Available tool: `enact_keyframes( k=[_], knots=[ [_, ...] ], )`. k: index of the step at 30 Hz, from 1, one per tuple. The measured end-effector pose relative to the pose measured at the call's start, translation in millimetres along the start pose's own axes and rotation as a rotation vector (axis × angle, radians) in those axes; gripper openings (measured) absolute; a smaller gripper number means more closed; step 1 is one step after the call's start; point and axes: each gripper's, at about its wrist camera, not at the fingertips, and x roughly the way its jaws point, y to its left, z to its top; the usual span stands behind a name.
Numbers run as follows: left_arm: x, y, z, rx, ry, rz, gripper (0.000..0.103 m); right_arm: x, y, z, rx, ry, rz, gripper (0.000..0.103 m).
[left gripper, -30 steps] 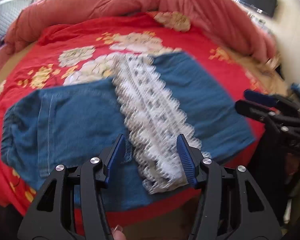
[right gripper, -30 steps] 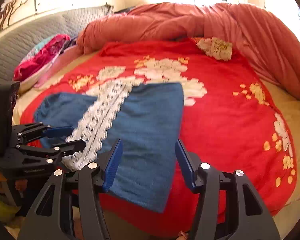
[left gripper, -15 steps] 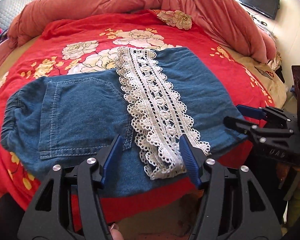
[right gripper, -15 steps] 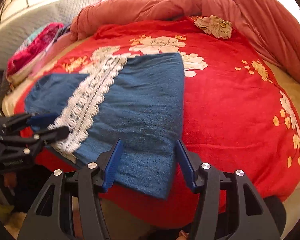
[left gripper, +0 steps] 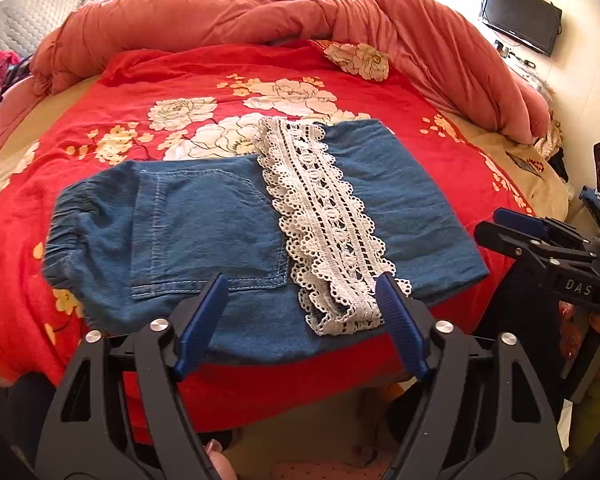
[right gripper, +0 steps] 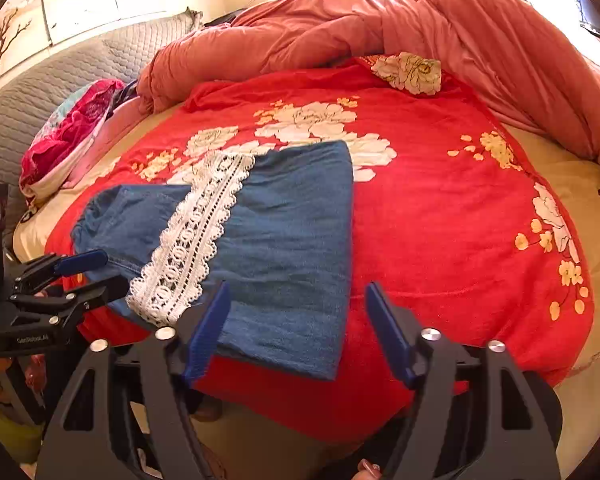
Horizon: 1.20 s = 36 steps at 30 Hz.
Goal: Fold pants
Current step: 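Open both grippers and move them back above the flattened pants, then grasp the elastic waistband end with the left gripper and lift it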
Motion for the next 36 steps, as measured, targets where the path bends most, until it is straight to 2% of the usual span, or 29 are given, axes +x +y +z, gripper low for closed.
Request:
enact_keyframes(
  k=[1, 3, 10, 11, 20, 36],
  knots=[
    [-2.8, 1.2, 0.1, -0.002, -0.006, 0.0, 0.075, -2.2, 1.1, 0.9, -0.001, -0.006, -0.002, 0.074],
    [-6.5, 2.7, 0.5, -0.002, -0.015, 0.001, 0.08, -6.3, 4.4, 3.1, -0.006, -0.014, -0.018, 0.084],
    [-20.6, 15.0, 1.2, -0.014, -0.044, 0.009, 0.092, -16.2, 14.3, 11.8, -0.018, -0.052, -0.011, 0.087],
    [-22.9, 16.6, 0.9, -0.014, -0.052, 0.012, 0.094, -16.7, 17.0, 13.9, -0.018, -0.053, -0.009, 0.092],
    [-41.5, 42.3, -0.9, -0.04, -0.096, 0.059, 0.094, -13.1, 40.0, 27.0, -0.078, -0.058, -0.013, 0.094],
    [-36.8, 107.9, -12.4, -0.176, -0.083, 0.125, 0.094, 35.3, 104.1, 67.5, -0.22, 0.006, 0.095, 0.096]
  ],
)
